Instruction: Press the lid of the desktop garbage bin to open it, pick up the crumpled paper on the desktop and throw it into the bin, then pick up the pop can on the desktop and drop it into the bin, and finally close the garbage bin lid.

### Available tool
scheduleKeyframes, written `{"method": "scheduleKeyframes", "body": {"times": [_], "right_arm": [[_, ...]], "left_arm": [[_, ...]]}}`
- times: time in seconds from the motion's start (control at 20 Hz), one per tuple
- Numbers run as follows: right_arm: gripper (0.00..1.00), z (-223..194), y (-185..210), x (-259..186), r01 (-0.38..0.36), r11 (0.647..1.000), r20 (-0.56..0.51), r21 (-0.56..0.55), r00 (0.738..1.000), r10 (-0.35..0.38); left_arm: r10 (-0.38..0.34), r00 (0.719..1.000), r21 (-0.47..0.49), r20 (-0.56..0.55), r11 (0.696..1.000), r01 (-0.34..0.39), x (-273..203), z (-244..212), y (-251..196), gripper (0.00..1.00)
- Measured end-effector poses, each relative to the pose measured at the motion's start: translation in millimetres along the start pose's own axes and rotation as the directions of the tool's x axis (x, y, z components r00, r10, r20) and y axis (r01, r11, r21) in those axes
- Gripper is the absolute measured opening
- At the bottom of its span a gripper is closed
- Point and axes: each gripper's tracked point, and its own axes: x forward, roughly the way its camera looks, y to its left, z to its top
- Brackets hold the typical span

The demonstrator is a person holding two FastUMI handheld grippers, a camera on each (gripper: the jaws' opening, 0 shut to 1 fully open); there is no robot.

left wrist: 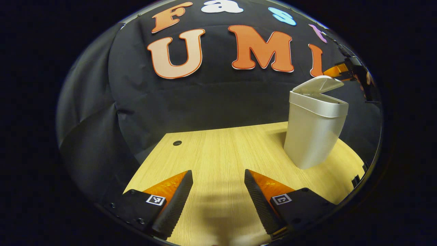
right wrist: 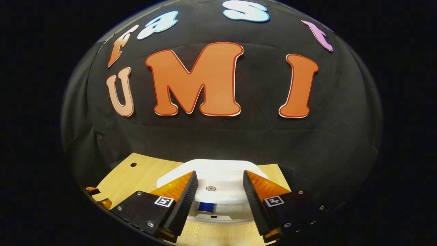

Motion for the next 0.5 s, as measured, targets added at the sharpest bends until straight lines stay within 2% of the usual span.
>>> {"method": "scheduleKeyframes", "body": {"times": [0.4, 0.45, 0.5], "right_arm": [[0.79, -42, 9, -4, -0.006, 1.000, -0.064, 0.004, 0.998, 0.007], [0.76, -45, 10, -5, -0.005, 1.000, -0.066, 0.003, 0.998, 0.005], [0.79, -47, 10, -6, -0.004, 1.000, -0.067, 0.000, 0.998, 0.004]], "left_arm": [[-0.012, 1.000, 0.001, -0.008, 1.000, 0.012, 2, 1, -5, 0.97], [-0.013, 1.000, 0.003, -0.008, 1.000, 0.013, 2, 1, -5, 0.97], [-0.014, 1.000, 0.005, -0.009, 1.000, 0.014, 3, 1, -5, 0.97]]}}
